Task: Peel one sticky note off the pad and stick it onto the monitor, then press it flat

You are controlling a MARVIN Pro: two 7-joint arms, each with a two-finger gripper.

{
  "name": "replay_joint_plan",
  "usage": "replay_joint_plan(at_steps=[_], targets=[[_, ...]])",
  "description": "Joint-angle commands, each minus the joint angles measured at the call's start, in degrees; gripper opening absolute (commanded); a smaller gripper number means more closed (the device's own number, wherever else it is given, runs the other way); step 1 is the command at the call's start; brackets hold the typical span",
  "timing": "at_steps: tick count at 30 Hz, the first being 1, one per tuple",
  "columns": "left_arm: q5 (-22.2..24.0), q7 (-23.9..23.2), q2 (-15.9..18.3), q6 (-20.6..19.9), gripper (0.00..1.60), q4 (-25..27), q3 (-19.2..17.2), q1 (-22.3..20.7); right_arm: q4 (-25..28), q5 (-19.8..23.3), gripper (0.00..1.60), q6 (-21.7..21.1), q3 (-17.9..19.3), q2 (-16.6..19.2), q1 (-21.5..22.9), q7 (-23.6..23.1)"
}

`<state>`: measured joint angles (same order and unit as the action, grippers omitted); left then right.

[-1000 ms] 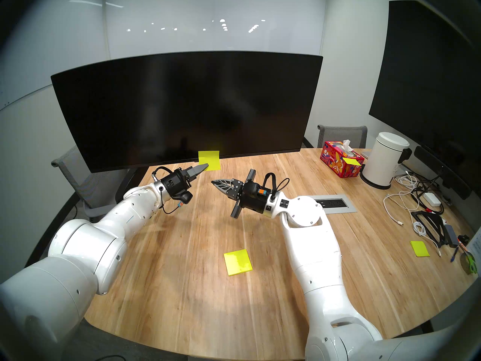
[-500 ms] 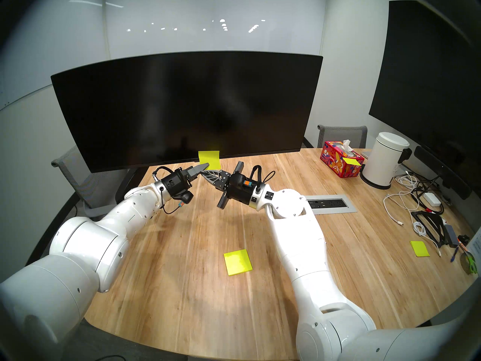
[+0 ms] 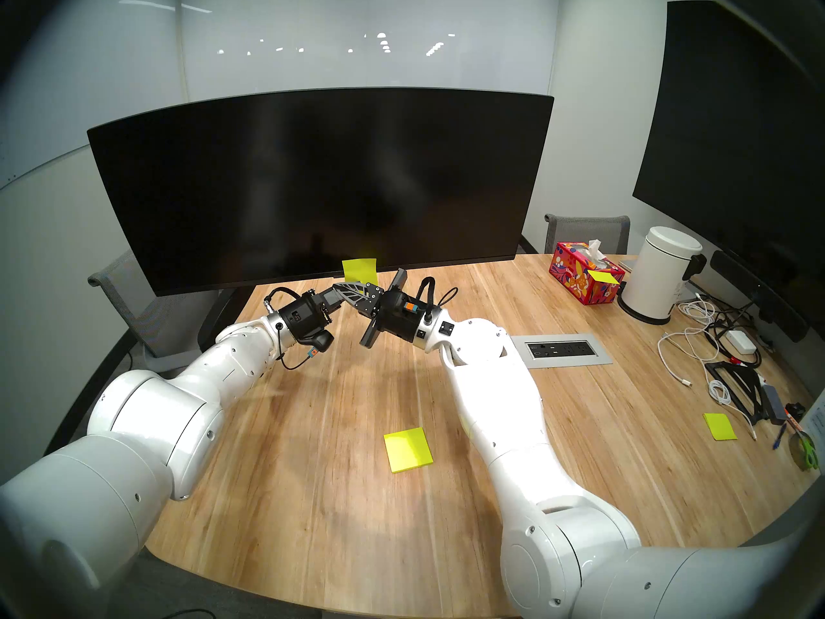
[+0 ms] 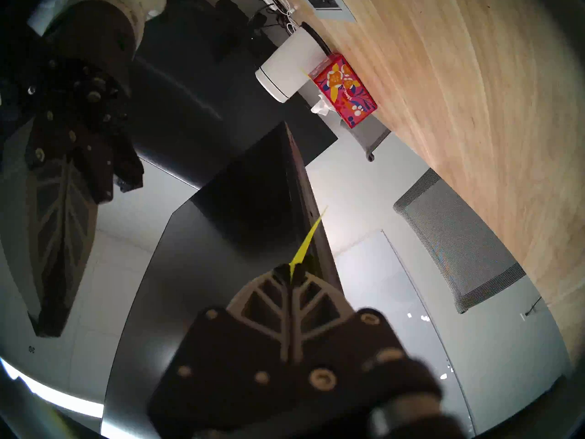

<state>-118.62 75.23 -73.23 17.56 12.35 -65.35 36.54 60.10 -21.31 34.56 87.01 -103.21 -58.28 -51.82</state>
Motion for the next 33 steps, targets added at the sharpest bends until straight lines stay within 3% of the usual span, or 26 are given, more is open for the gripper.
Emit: replay_joint_plan(at_steps=[1, 19, 33], targets=[[0.4, 0.1, -0.6, 0.1, 0.00, -1.2, -0.5, -1.9, -1.0, -0.2, 0.00, 2.4, 0.0, -1.1, 3.8, 1.9], [0.6, -2.0, -1.2, -0.2, 0.00, -4.1, -1.3, -4.0, -1.7, -0.2, 0.00, 5.1, -1.1, -1.0, 3.1, 1.8], [0.4, -3.3, -1.3, -0.3, 0.00, -4.0, -1.4, -4.0, -9.7, -4.7, 0.00, 4.7, -0.8, -1.0, 7.8, 6.1]])
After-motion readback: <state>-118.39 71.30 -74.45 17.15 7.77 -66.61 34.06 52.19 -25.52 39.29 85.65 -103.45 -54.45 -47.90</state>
